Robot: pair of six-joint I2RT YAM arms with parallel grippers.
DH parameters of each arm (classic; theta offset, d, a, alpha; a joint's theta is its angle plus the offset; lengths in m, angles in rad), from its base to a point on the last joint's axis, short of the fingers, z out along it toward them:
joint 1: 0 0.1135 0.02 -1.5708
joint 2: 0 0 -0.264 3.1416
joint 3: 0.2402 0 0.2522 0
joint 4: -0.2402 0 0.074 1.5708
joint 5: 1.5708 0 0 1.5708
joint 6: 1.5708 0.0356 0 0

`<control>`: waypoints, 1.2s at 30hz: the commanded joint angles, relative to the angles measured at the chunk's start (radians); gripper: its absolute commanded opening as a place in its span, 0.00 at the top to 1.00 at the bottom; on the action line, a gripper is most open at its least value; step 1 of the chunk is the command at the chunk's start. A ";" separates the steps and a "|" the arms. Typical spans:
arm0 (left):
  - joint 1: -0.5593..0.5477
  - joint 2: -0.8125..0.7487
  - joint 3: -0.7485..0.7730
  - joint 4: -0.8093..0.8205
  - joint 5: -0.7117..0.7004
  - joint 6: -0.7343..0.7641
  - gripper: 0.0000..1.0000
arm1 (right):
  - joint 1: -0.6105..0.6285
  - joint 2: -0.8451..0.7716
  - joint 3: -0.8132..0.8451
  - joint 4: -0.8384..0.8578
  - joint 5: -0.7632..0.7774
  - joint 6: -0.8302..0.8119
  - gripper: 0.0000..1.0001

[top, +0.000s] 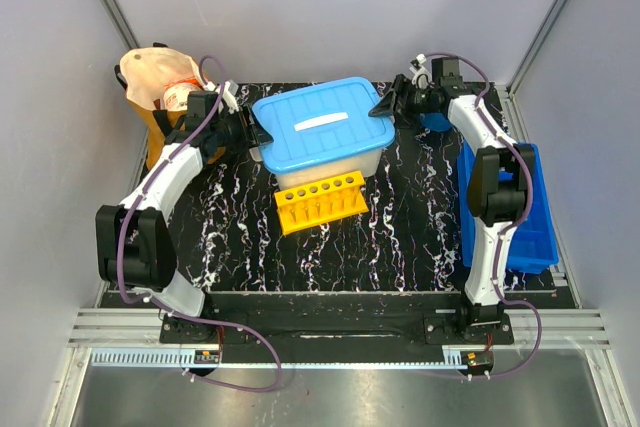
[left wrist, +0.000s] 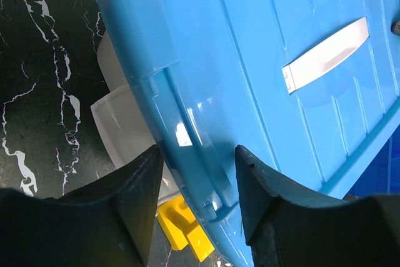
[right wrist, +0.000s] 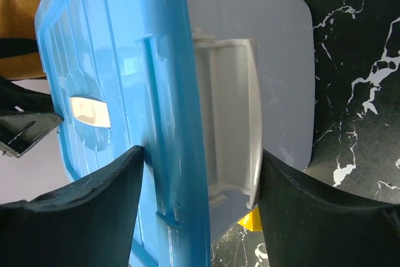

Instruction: Organize the chemistry lab equipment

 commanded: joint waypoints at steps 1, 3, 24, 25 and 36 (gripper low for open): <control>-0.008 0.041 -0.002 -0.025 -0.001 0.032 0.47 | 0.015 -0.067 -0.004 -0.011 0.081 -0.037 0.41; -0.009 0.041 -0.003 -0.025 0.001 0.030 0.47 | 0.016 -0.076 -0.004 -0.026 0.108 -0.052 0.43; -0.011 0.047 -0.005 -0.025 -0.004 0.030 0.47 | 0.150 -0.101 0.086 -0.213 0.465 -0.250 0.62; -0.012 0.047 -0.005 -0.025 -0.002 0.030 0.47 | 0.156 -0.101 0.088 -0.213 0.479 -0.256 0.63; -0.017 0.046 -0.006 -0.025 -0.019 0.035 0.47 | 0.204 -0.113 0.077 -0.227 0.585 -0.308 0.80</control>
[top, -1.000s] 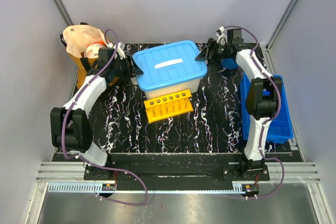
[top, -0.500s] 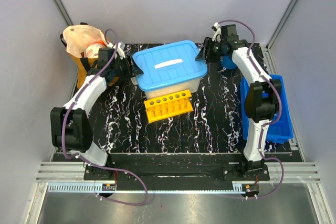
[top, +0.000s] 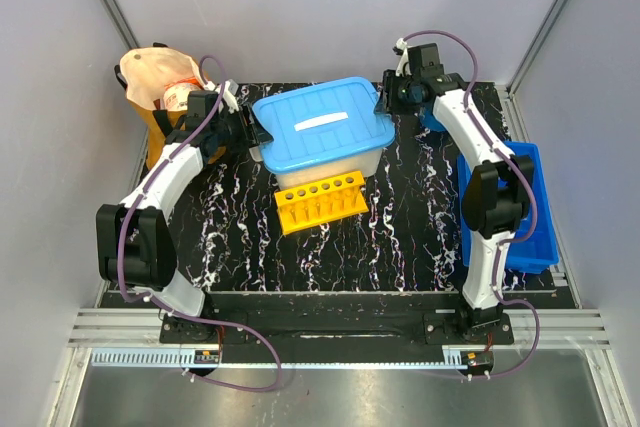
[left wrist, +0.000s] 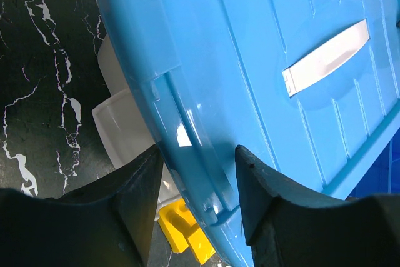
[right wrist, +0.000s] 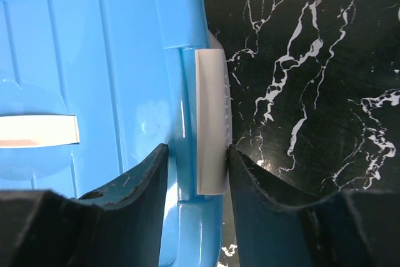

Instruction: Organize the chemistry lab equipment

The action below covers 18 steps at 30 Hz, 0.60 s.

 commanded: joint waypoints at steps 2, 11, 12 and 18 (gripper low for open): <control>-0.017 0.037 -0.007 -0.036 -0.018 0.035 0.47 | 0.070 -0.008 -0.010 -0.085 0.060 -0.062 0.81; -0.022 0.036 -0.008 -0.037 -0.020 0.037 0.47 | 0.110 -0.016 -0.026 -0.086 0.122 -0.108 0.87; -0.020 0.034 -0.005 -0.037 -0.020 0.038 0.47 | 0.111 -0.017 -0.027 -0.085 0.130 -0.110 0.88; -0.023 0.027 -0.001 -0.039 -0.027 0.043 0.46 | 0.113 -0.025 -0.050 -0.088 0.191 -0.131 1.00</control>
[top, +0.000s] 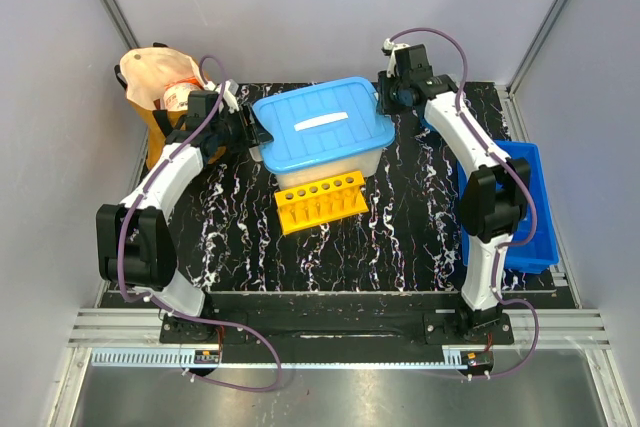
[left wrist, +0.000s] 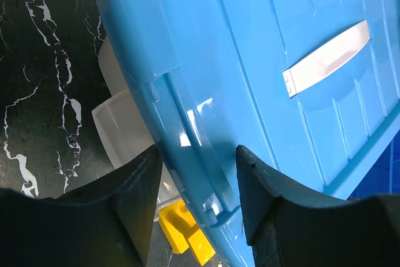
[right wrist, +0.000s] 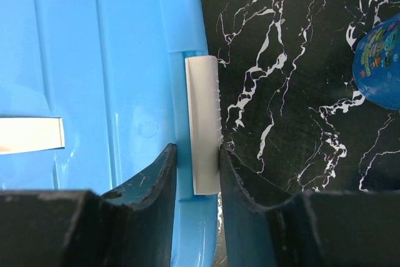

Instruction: Organize the chemistry lab equipment

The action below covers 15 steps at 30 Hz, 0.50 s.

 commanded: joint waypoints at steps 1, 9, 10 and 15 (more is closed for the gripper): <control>-0.022 0.027 0.001 -0.040 -0.025 0.041 0.46 | 0.046 -0.004 -0.051 -0.094 0.003 -0.037 1.00; -0.020 0.011 0.048 -0.088 -0.047 0.062 0.37 | 0.046 -0.002 -0.054 -0.097 0.021 -0.041 0.99; -0.020 0.004 0.065 -0.101 -0.057 0.070 0.34 | 0.046 -0.001 -0.056 -0.097 0.035 -0.040 0.98; -0.019 -0.036 0.114 -0.161 -0.105 0.106 0.13 | 0.046 0.009 -0.059 -0.099 0.072 -0.034 0.97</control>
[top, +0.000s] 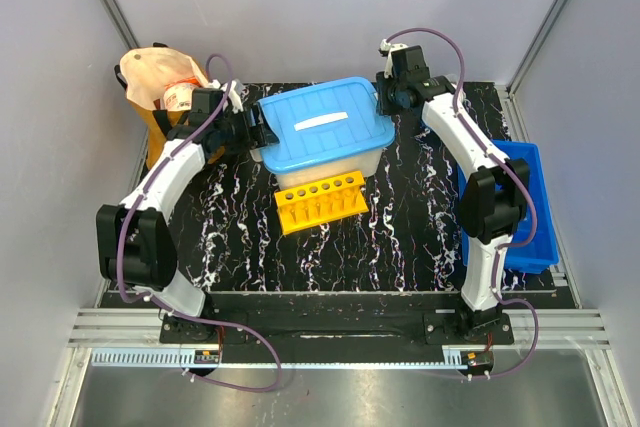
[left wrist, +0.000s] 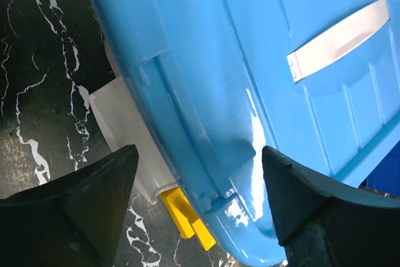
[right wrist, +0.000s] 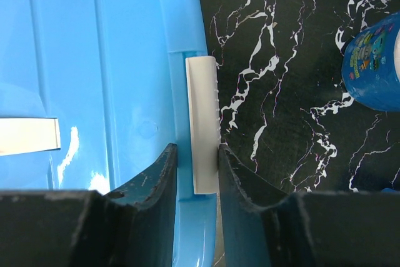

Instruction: Organize the chemistry lab equipment

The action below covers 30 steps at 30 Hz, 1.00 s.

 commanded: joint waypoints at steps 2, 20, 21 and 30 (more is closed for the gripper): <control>-0.001 -0.055 0.071 -0.073 -0.095 0.065 0.07 | 0.030 0.022 -0.044 -0.115 0.025 -0.008 0.96; 0.069 -0.209 -0.259 0.307 0.167 -0.115 0.04 | 0.030 0.011 -0.053 -0.103 -0.005 -0.017 0.96; 0.069 -0.222 -0.293 0.360 0.163 -0.140 0.04 | 0.030 0.010 -0.055 -0.100 -0.006 -0.019 0.96; 0.071 -0.236 -0.448 0.662 0.161 -0.330 0.03 | 0.028 -0.013 -0.072 -0.083 -0.053 -0.016 0.95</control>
